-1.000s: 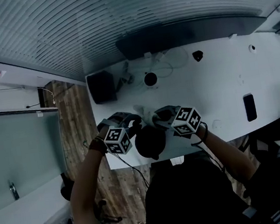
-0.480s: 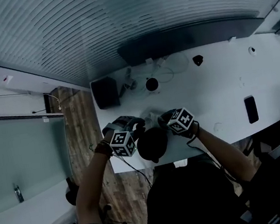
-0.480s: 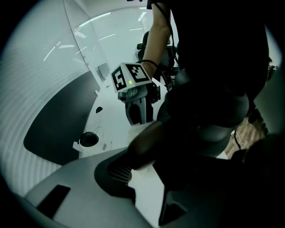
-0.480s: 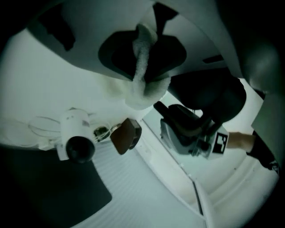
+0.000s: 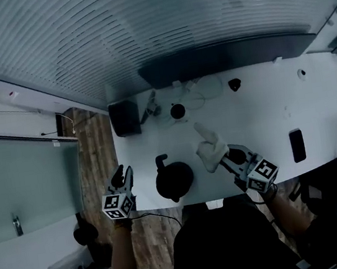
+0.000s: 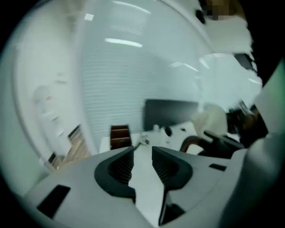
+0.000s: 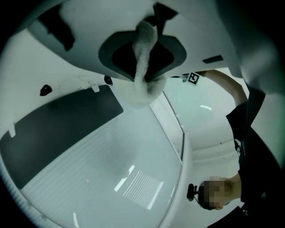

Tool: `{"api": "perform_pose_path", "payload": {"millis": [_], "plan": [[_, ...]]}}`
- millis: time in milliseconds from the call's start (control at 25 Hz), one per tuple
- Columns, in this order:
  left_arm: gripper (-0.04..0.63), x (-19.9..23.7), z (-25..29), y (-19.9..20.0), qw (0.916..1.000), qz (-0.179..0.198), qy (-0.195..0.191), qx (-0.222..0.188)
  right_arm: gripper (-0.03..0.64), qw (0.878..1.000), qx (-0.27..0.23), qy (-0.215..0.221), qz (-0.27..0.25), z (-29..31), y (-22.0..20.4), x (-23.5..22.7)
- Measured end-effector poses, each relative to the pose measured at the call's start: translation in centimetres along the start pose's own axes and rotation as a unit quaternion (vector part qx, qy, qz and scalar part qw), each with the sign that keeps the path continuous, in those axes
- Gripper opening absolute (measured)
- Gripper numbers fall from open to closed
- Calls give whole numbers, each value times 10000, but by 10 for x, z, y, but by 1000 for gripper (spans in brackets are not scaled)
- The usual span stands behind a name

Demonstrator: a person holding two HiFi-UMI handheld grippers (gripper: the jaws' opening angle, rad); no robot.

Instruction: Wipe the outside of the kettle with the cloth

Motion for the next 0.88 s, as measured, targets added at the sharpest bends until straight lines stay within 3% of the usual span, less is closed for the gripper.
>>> {"api": "perform_pose_path", "payload": {"millis": [40, 80, 160, 200, 240, 360, 480, 560, 680, 800, 880], "plan": [[122, 2, -25, -14, 9938, -897, 503, -416, 51, 9998, 46, -122, -116, -10, -3, 2], [97, -5, -52, -30, 9805, -1550, 938, -766, 51, 9993, 100, -209, -292, -15, -3, 5], [64, -39, -97, -58, 9570, -2181, 1527, -1154, 51, 9965, 198, -287, -757, -19, 0, 12], [39, -63, -111, -69, 9527, -2246, 1657, -1204, 51, 9944, 239, -291, -990, -20, 0, 14], [25, -88, -120, -77, 9537, -2190, 1688, -1189, 51, 9922, 236, -275, -1190, -20, 0, 17], [6, -153, -133, -83, 9707, -1573, 1481, -1052, 51, 9878, 109, -108, -1547, -19, 4, 38], [6, -188, -150, -54, 9798, -896, 1026, -1466, 51, 9842, -105, 167, -1759, -25, 18, 78], [6, -199, -170, -29, 9757, -576, 727, -1984, 51, 9795, -187, 308, -1984, -38, 28, 112], [6, -222, -201, -3, 9616, -279, 494, -2684, 51, 9732, -519, 484, -2186, -71, 29, 163], [6, -260, -225, -5, 9479, -180, 334, -3162, 51, 9708, -637, 463, -2266, -104, 15, 205], [6, -288, -231, -18, 9442, -173, 260, -3279, 51, 9672, -469, 272, -2483, -124, 1, 228]]}}
Point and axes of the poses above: the fingertips, and each gripper's own axes: z forward along the fingers, x to its left, y out of its top, the point moved 7 cm from there along -z, backward along the fingers, and after that the axes turned 7 degrees about x, right-handed, at the moved point
